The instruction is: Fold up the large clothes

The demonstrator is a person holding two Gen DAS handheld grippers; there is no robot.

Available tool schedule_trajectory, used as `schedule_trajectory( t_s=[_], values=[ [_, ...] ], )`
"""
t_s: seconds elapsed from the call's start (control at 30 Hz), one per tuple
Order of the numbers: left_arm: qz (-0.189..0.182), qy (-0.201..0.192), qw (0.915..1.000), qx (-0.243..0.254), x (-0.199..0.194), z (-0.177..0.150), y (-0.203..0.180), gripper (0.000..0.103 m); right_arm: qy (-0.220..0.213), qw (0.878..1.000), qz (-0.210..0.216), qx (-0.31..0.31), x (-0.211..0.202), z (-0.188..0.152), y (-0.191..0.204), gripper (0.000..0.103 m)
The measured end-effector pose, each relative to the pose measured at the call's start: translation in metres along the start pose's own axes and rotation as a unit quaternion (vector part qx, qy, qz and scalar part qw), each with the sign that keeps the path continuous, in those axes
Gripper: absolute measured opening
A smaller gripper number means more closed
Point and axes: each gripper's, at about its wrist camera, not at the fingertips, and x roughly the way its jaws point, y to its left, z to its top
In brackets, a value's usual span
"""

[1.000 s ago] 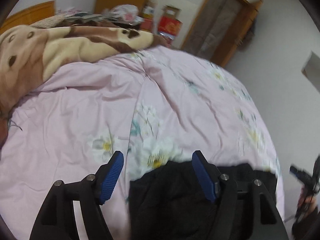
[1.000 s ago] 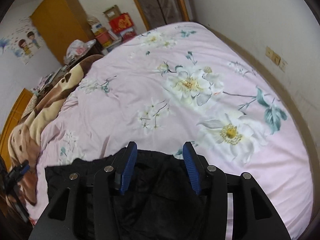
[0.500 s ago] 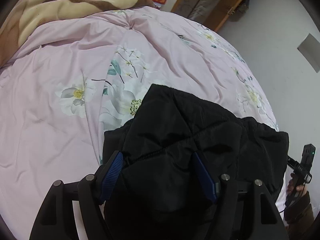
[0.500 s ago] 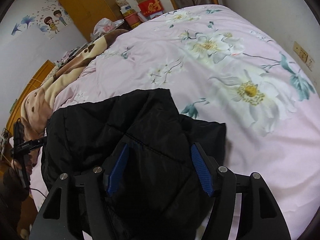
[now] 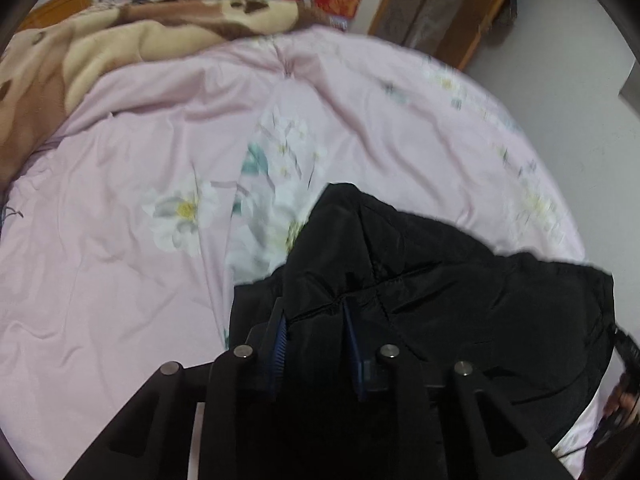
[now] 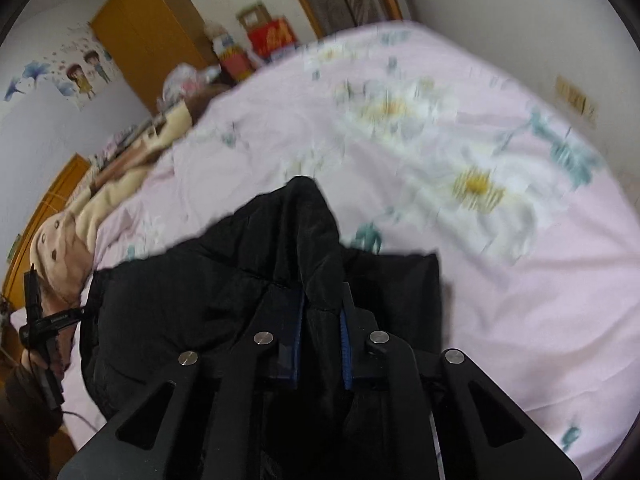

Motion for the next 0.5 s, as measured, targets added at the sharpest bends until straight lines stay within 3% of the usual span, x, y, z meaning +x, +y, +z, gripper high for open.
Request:
schedule_trajectory(
  t_s=[0.07,0.13,0.2,0.3,0.4,0.5],
  values=[
    [0.011,-0.002,0.9997,0.021,0.000,0.000,-0.006,0.026,-0.011,1.000,-0.024,-0.014,-0.007,-0.001,0.006,0.015],
    [0.033,0.011,0.9987,0.038,0.014,-0.003,-0.012,0.027,0.015,0.998,-0.061,-0.026,0.008,-0.005,0.008,0.015],
    [0.038,0.026,0.9985,0.031,0.030,-0.004,-0.012,0.030,0.073,0.995,-0.074,0.008,0.039,-0.011,-0.004,0.016],
    [0.041,0.048,0.9977,0.024,0.051,-0.008,-0.009,0.031,0.113,0.989,-0.094,0.011,0.069,-0.020,-0.012,0.022],
    [0.056,0.055,0.9956,0.050,0.064,-0.014,-0.014,0.031,0.131,0.986,-0.102,0.013,0.083,-0.026,-0.015,0.024],
    [0.061,0.056,0.9958,0.039,0.071,-0.019,-0.014,0.031,0.139,0.982,-0.128,-0.018,0.091,-0.031,-0.008,0.024]
  ],
)
